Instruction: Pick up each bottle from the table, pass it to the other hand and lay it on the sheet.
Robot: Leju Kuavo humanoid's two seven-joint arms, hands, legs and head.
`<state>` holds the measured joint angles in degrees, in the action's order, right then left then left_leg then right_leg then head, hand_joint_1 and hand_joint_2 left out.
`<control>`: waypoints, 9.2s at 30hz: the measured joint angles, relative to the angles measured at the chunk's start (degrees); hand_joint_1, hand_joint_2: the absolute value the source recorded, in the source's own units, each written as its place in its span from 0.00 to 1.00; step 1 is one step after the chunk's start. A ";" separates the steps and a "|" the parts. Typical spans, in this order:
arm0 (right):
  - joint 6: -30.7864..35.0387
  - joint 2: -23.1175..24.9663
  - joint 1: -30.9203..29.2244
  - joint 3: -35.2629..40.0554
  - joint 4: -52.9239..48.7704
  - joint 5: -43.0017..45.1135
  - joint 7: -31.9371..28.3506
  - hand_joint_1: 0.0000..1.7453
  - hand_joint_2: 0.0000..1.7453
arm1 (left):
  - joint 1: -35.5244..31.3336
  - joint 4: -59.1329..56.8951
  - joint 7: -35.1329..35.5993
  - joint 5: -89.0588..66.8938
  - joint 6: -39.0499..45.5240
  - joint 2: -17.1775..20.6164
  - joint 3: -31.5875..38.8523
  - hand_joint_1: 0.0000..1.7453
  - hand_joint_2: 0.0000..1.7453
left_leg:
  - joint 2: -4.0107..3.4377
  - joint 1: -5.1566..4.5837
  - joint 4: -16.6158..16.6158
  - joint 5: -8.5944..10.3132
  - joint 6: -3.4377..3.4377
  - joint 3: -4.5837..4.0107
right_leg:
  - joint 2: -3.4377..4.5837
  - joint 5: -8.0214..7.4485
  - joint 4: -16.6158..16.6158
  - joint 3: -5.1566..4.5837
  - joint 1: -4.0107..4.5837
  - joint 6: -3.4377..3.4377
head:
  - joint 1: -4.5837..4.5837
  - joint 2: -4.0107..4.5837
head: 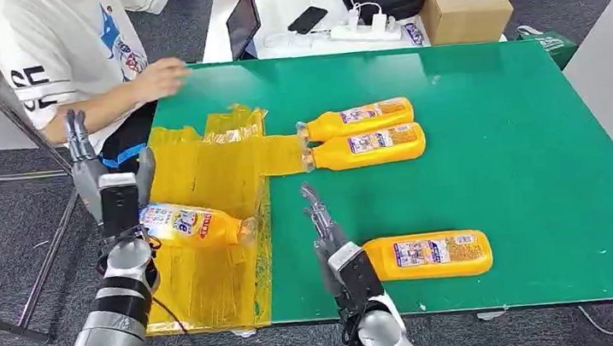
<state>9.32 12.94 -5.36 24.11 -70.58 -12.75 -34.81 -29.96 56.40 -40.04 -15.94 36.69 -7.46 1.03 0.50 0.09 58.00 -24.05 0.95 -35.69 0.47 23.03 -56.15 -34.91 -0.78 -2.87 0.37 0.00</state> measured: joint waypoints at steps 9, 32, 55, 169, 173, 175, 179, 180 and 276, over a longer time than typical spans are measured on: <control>1.35 -8.32 3.77 -2.62 -8.95 -11.08 6.22 0.00 1.00 | 6.92 6.35 0.06 4.80 -8.97 -1.64 -0.46 0.00 1.00 | -0.03 -0.01 0.00 -0.01 0.02 -0.02 | 0.01 -0.01 0.02 -0.01 0.00 -0.01 | -0.02 0.00; -8.09 -25.87 6.58 -13.20 -13.42 -23.81 22.14 0.00 1.00 | 21.50 11.54 2.64 0.82 -20.71 -3.15 -3.65 0.00 1.00 | 0.00 -0.04 0.00 -0.11 0.14 -0.03 | 0.00 -0.01 0.04 0.01 -0.02 -0.04 | -0.02 0.00; -12.63 -29.70 0.17 -12.11 -4.15 -23.64 24.76 0.00 1.00 | 18.61 5.26 2.43 0.99 -21.52 -3.54 -3.65 0.00 1.00 | 0.03 -0.06 0.01 -0.11 0.17 0.33 | -0.01 0.00 0.07 0.37 -0.03 -0.04 | -0.04 0.00; 14.82 -1.48 2.49 0.98 11.88 -7.58 -5.01 1.00 1.00 | 24.85 14.75 12.50 30.19 -60.27 -2.36 -20.02 0.00 1.00 | 0.01 0.01 -0.01 -0.08 0.16 -0.08 | 0.04 -0.02 0.05 -0.02 0.00 -0.10 | 0.00 0.00; 14.99 -1.20 1.90 2.45 13.91 -7.58 -5.05 1.00 1.00 | 24.86 14.62 12.52 30.19 -60.27 -2.03 -20.37 0.00 1.00 | 0.00 0.00 -0.01 -0.09 0.16 -0.08 | 0.05 -0.02 0.05 -0.03 0.00 -0.10 | -0.02 0.00; 15.14 -1.09 1.77 2.84 14.50 -7.58 -5.07 1.00 1.00 | 24.86 14.60 12.52 30.19 -60.27 -1.99 -20.39 0.00 1.00 | 0.00 0.00 -0.01 -0.09 0.16 -0.08 | 0.05 -0.02 0.05 -0.02 0.00 -0.10 | 0.00 0.00; 15.14 -0.98 1.54 3.26 15.35 -7.58 -5.16 1.00 1.00 | 24.87 14.60 12.55 30.17 -60.27 -1.88 -20.44 0.00 1.00 | 0.00 0.00 -0.01 -0.08 0.16 -0.08 | 0.05 -0.02 0.05 -0.03 0.00 -0.10 | 0.00 0.00; 15.14 -0.98 1.49 3.30 15.50 -7.58 -5.18 1.00 1.00 | 24.87 14.60 12.55 30.17 -60.27 -1.83 -20.46 0.00 1.00 | 0.00 0.00 -0.01 -0.08 0.16 -0.08 | 0.05 -0.02 0.05 -0.03 0.00 -0.10 | -0.02 0.00; 2.95 -2.86 1.41 2.40 -7.50 -2.59 -4.84 0.00 0.00 | 3.72 11.14 4.90 -3.10 -10.11 1.84 -1.70 1.00 1.00 | -0.15 0.02 -0.01 0.00 0.10 -0.11 | 0.13 -0.07 0.01 -0.12 0.01 -0.09 | 0.00 0.00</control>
<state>12.26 10.08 -3.96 26.51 -78.08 -15.34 -39.65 -26.24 67.53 -35.15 -19.04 26.58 -5.62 -0.68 0.35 0.11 57.99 -24.05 1.06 -35.80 0.59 22.96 -56.13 -35.03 -0.77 -2.96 0.37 0.00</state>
